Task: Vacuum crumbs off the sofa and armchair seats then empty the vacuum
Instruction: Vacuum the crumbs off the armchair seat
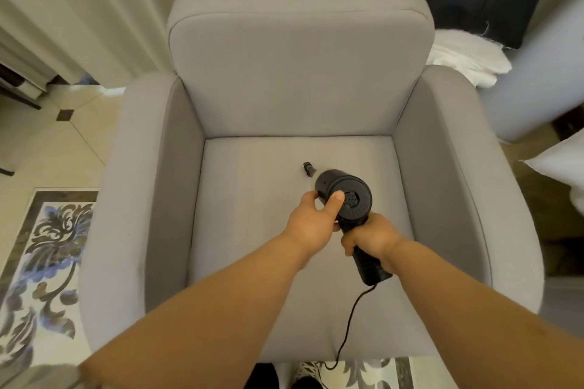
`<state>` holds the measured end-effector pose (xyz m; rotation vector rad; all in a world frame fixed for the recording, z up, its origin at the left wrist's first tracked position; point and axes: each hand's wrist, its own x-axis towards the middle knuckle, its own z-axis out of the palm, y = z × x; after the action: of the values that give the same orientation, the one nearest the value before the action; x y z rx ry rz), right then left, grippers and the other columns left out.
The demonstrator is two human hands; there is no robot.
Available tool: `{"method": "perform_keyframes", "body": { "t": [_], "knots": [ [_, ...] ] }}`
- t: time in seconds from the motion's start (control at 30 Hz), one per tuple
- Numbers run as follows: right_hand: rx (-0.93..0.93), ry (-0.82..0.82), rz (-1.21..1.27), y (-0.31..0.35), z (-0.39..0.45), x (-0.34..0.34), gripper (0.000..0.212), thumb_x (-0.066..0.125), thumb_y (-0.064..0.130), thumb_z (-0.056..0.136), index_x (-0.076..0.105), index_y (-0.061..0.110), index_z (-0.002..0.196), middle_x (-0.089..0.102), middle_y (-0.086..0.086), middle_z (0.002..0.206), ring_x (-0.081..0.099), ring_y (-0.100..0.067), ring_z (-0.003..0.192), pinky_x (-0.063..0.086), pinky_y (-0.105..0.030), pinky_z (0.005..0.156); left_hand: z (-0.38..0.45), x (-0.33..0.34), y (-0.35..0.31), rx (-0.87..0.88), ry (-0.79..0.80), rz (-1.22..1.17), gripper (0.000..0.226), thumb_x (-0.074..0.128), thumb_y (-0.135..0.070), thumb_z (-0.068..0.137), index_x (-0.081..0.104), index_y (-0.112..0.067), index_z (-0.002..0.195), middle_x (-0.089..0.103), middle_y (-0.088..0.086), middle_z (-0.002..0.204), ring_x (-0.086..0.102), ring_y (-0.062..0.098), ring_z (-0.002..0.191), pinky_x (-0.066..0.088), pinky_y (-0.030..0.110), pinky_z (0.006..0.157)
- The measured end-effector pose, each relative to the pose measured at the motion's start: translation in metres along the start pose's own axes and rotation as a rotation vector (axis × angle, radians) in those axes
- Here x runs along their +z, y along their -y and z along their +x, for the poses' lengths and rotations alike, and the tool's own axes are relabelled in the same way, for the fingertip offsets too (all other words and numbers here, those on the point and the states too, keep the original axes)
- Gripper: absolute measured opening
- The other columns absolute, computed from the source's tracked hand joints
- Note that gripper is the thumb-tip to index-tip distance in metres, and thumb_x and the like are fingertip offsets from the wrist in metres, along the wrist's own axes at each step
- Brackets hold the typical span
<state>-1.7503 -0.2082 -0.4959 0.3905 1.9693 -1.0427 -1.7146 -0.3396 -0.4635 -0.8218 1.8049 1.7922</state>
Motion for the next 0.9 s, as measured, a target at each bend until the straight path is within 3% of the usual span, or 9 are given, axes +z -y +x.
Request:
{"method": "perform_keyframes", "body": {
  "t": [0.4,0.67,0.9],
  "knots": [
    [0.081,0.171,-0.075,-0.042,-0.049,0.054,0.026,0.071,-0.009,0.059,0.063,0.010,0.075,0.061,-0.007,0.075,0.056,-0.024,0.071,0.050,-0.029,0.059,-0.070,-0.023,0.059,-0.089,-0.019,0.041,0.066,0.051,-0.052,0.091,0.026,-0.019,0.143,0.063,0.006,0.115,0.068,0.012,0.092,0.046,0.042,0.101],
    [0.011,0.165,-0.099,-0.028,-0.070,0.067,0.028,0.070,-0.010,0.059,0.062,0.012,0.075,0.060,-0.007,0.073,0.055,-0.024,0.069,0.046,-0.027,0.056,-0.093,-0.039,0.060,-0.057,-0.094,-0.022,0.062,0.050,-0.052,0.091,0.032,-0.018,0.139,0.064,0.004,0.106,0.068,0.010,0.087,0.048,0.041,0.098],
    [-0.073,0.079,-0.063,0.005,-0.029,0.047,0.031,0.071,-0.008,0.062,0.062,0.013,0.083,0.062,-0.009,0.079,0.056,-0.025,0.073,0.047,-0.030,0.059,-0.046,-0.041,0.027,0.025,-0.088,-0.037,0.063,0.047,-0.050,0.093,0.027,-0.019,0.144,0.059,0.002,0.108,0.066,0.014,0.092,0.046,0.042,0.100]
  ]
}}
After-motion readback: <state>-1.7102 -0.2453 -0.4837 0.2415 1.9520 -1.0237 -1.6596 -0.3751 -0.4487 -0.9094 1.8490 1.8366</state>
